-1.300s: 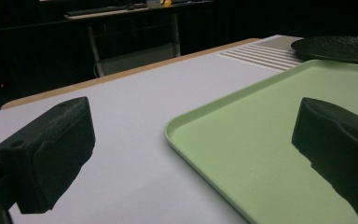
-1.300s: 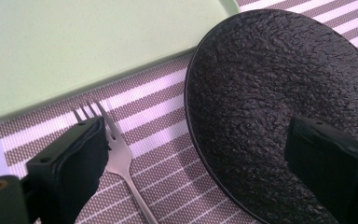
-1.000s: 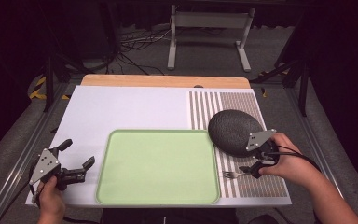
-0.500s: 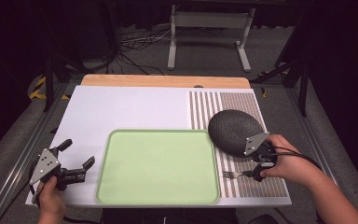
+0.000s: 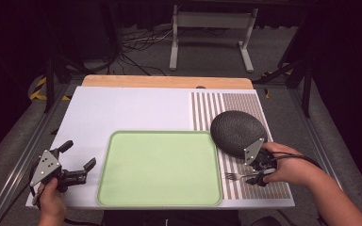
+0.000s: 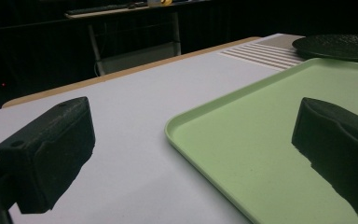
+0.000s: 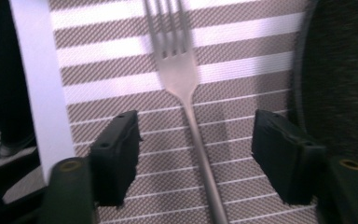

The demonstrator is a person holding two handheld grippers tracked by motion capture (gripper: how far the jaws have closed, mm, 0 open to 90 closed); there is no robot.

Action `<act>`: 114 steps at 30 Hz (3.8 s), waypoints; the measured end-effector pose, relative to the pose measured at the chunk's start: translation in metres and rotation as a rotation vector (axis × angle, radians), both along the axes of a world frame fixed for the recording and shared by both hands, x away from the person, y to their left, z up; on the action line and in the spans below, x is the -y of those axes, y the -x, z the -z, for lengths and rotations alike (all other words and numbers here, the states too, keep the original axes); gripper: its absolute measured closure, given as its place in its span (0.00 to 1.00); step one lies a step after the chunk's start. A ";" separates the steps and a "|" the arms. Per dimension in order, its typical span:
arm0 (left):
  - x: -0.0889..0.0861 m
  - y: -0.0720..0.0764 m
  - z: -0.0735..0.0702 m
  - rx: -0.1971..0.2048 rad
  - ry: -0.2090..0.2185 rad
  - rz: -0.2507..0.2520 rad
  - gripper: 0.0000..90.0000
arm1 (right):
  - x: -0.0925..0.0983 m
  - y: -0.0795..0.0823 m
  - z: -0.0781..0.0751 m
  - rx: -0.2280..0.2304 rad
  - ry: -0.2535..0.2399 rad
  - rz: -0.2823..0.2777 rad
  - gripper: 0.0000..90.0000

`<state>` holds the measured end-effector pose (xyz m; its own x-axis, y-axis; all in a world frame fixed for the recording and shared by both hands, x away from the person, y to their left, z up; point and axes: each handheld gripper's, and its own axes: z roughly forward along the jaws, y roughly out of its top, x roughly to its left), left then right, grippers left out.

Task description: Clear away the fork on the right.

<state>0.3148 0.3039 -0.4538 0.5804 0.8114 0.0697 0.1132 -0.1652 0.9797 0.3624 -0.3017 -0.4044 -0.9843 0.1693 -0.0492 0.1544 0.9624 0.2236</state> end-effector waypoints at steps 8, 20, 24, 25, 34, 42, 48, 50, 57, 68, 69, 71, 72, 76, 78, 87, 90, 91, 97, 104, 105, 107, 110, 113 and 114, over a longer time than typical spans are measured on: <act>0.000 0.000 0.000 0.003 0.000 0.000 0.00 | -0.008 -0.005 0.006 -0.042 0.118 -0.063 0.64; 0.000 0.000 0.000 0.003 0.001 0.003 0.00 | -0.017 -0.010 0.009 -0.030 0.230 -0.141 0.91; 0.000 0.000 0.000 0.000 0.000 0.002 0.00 | -0.019 -0.010 0.010 -0.038 0.245 -0.167 0.93; 0.000 0.000 0.000 0.000 0.000 0.002 0.00 | -0.019 -0.011 0.010 -0.039 0.248 -0.174 0.94; 0.000 0.000 0.000 0.002 0.003 0.004 0.00 | -0.021 -0.012 0.010 -0.047 0.257 -0.197 0.94; 0.000 0.000 0.000 0.001 0.002 0.003 0.00 | -0.020 -0.011 0.010 -0.040 0.246 -0.209 0.95; -0.001 0.000 0.000 0.000 0.006 0.002 0.00 | -0.017 -0.012 0.010 -0.043 0.229 -0.193 0.95; -0.001 0.000 0.000 0.001 0.004 0.002 0.00 | -0.017 -0.012 0.009 -0.044 0.227 -0.186 0.95; -0.001 0.000 0.000 0.001 0.008 -0.002 0.00 | -0.020 -0.011 -0.002 -0.033 0.198 -0.175 0.95; -0.001 0.000 0.000 0.001 0.008 -0.001 0.00 | -0.022 -0.012 -0.026 0.002 0.142 -0.148 0.95; -0.001 0.000 0.000 -0.001 0.009 0.000 0.00 | -0.022 -0.012 -0.027 0.005 0.137 -0.154 0.95; -0.001 0.000 0.000 -0.001 0.010 -0.001 0.00 | -0.022 -0.012 -0.031 0.016 0.126 -0.143 0.95; -0.001 0.000 0.000 0.000 0.009 -0.001 0.00 | -0.022 -0.012 -0.033 0.023 0.116 -0.150 0.95; -0.001 0.000 0.000 0.002 0.007 0.000 0.00 | -0.025 -0.012 -0.041 0.040 0.103 -0.148 0.95; -0.001 0.000 0.000 0.001 0.007 0.000 0.00 | -0.026 -0.013 -0.043 0.047 0.094 -0.148 0.95; -0.001 0.000 0.000 0.002 0.004 0.003 0.00 | -0.044 -0.017 -0.052 0.072 0.085 -0.159 0.95; -0.001 0.000 0.000 0.000 0.005 0.003 0.00 | -0.055 -0.020 -0.056 0.073 0.085 -0.170 0.95; -0.001 0.000 0.000 0.001 0.004 0.003 0.00 | -0.058 -0.020 -0.056 0.075 0.084 -0.167 0.95; 0.000 0.000 0.000 0.002 0.005 0.001 0.00 | -0.080 -0.024 -0.059 0.085 0.088 -0.194 0.95; -0.001 0.000 0.000 0.000 0.006 0.002 0.00 | -0.102 -0.027 -0.062 0.104 0.085 -0.220 0.95; -0.001 0.000 0.000 0.000 0.005 0.002 0.00 | -0.106 -0.027 -0.062 0.105 0.079 -0.224 0.95; -0.001 0.000 0.000 0.001 0.006 0.001 0.00 | -0.113 -0.028 -0.062 0.101 0.072 -0.221 0.95; -0.001 0.000 0.000 0.001 0.006 0.002 0.00 | -0.121 -0.028 -0.061 0.102 0.072 -0.229 0.95; -0.001 0.000 0.000 0.001 0.007 0.001 0.00 | -0.126 -0.028 -0.061 0.103 0.069 -0.235 0.95; -0.001 0.000 0.000 0.001 0.007 0.001 0.00 | -0.128 -0.028 -0.060 0.108 0.065 -0.237 0.95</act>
<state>0.3149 0.3048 -0.4534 0.5813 0.8111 0.0647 0.1120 -0.1585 0.9810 0.3904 -0.1735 -0.3440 -0.9846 -0.0722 -0.1591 -0.0983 0.9818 0.1627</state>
